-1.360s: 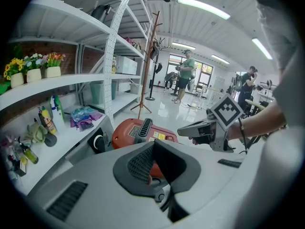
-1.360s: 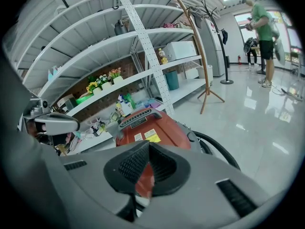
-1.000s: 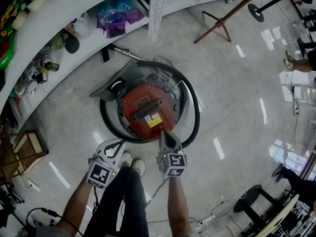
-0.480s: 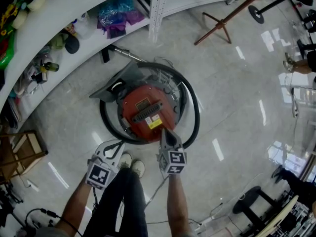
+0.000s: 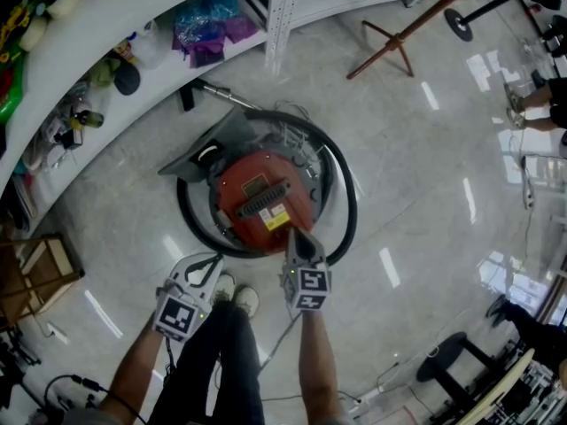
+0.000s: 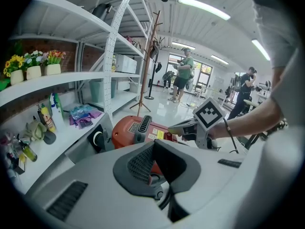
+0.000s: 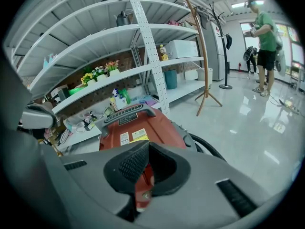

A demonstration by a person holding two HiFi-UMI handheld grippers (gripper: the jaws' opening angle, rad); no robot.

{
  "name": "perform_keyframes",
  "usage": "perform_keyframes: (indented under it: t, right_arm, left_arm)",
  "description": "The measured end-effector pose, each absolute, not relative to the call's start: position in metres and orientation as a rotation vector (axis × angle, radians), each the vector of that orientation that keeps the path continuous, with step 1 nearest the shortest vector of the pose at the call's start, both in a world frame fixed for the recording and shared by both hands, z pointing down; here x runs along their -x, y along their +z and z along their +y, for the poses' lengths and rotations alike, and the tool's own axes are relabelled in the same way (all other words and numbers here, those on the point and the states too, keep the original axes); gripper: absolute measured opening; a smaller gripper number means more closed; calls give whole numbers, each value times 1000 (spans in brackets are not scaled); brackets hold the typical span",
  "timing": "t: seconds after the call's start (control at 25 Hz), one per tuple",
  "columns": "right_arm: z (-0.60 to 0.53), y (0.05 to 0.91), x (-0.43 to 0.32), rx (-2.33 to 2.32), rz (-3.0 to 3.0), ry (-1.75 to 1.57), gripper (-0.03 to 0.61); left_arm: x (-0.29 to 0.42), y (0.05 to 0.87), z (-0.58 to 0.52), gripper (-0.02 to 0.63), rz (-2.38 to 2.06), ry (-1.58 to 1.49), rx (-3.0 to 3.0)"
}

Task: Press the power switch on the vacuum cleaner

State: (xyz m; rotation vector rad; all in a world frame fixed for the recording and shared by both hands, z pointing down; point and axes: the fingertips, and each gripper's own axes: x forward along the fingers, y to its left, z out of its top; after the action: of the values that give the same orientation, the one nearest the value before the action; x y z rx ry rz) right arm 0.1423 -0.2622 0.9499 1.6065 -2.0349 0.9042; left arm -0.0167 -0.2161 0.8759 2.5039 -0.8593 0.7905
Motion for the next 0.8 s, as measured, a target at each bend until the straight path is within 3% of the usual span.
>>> perform_keyframes:
  t: [0.8]
  right_arm:
    - [-262, 958, -145, -1609, -2031, 932, 12]
  left_arm:
    - [24, 879, -213, 6, -879, 793, -2492]
